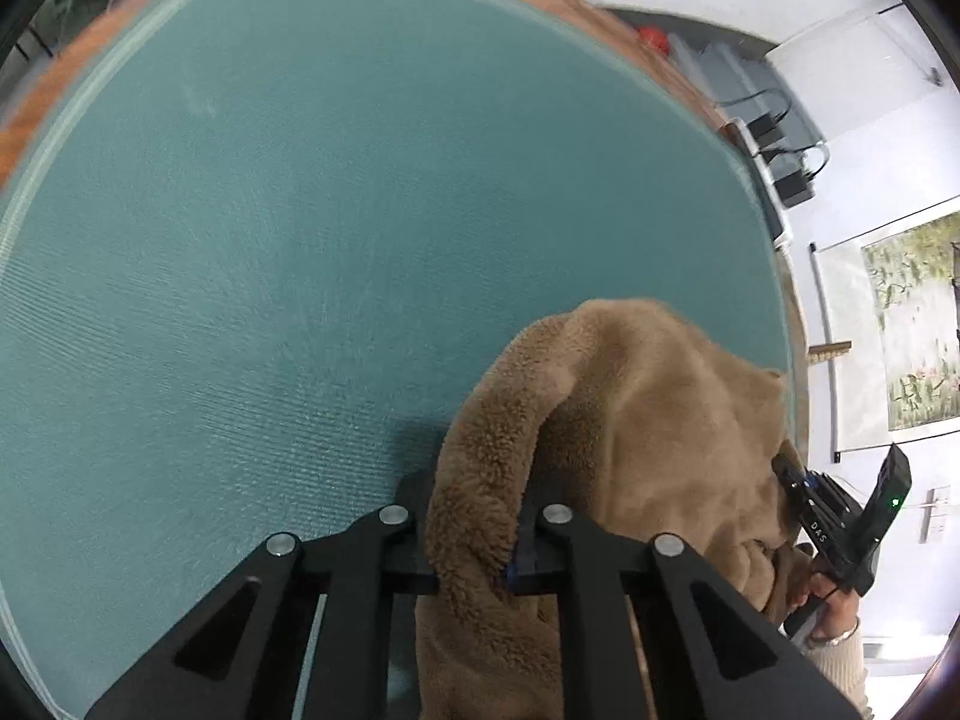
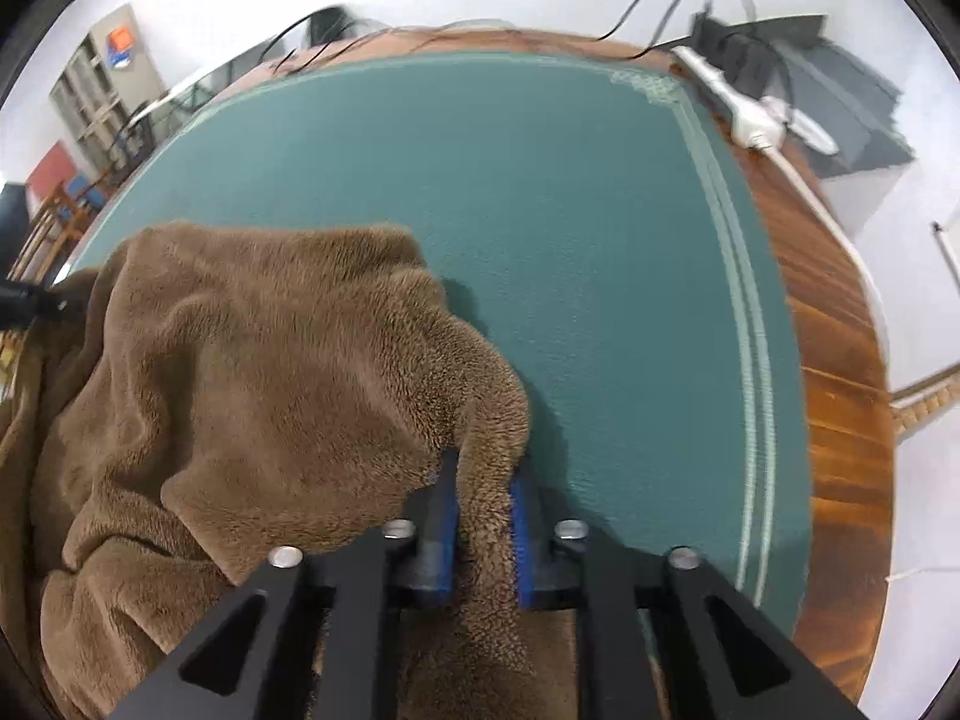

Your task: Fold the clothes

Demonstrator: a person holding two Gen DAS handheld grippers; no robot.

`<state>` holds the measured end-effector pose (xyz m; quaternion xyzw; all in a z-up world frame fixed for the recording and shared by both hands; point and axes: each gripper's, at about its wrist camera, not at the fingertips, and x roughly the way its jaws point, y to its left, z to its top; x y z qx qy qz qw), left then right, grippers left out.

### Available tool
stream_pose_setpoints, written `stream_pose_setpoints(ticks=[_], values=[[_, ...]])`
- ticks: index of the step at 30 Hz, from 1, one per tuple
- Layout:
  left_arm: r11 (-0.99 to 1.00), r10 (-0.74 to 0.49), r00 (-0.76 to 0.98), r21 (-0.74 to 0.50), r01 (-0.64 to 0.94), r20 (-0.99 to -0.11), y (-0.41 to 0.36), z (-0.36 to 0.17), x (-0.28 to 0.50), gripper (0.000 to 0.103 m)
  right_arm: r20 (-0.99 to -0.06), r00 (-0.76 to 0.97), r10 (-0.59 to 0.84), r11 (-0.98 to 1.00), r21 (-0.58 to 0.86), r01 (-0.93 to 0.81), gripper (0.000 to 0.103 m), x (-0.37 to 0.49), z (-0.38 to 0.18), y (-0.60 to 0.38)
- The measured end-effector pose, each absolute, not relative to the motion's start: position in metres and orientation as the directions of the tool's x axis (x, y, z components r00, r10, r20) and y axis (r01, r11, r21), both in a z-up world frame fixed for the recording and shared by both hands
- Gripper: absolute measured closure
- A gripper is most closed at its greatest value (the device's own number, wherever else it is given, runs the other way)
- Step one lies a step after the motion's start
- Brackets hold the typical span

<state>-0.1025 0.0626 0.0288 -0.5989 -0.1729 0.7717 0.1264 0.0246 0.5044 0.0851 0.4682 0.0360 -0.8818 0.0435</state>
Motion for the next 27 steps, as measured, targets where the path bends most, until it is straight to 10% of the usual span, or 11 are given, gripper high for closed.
stream_pose_setpoints(ticks=[8,15,22,25,26,27], values=[[-0.898,0.420,-0.506,-0.427,-0.109,-0.753,0.055,0.160,-0.070,0.090,-0.655,-0.752,0.076,-0.996,-0.082,-0.030,0.093,0.056,0.178,0.493],[-0.890,0.422,-0.758,-0.384,-0.244,-0.498,0.029,0.323,-0.019,0.090,-0.219,-0.946,0.239,-0.963,-0.180,-0.201,0.103,0.107,0.338,0.475],[-0.897,0.429,-0.838,-0.268,-0.351,-0.337,0.031,0.408,0.057,0.091,-0.067,-0.998,0.006,-1.000,0.002,-0.006,0.102,0.137,0.429,0.490],[-0.898,0.435,-0.847,-0.212,-0.385,-0.305,0.037,0.425,0.089,0.091,-0.122,-0.980,-0.157,-0.988,0.034,0.154,0.070,0.130,0.410,0.479],[-0.898,0.438,-0.847,-0.194,-0.395,-0.301,0.039,0.429,0.099,0.090,-0.144,-0.966,-0.216,-0.976,0.048,0.211,0.022,0.126,0.396,0.472],[-0.897,0.440,-0.847,-0.175,-0.405,-0.297,0.041,0.434,0.109,0.090,-0.167,-0.947,-0.276,-0.961,0.065,0.268,0.000,0.122,0.382,0.466]])
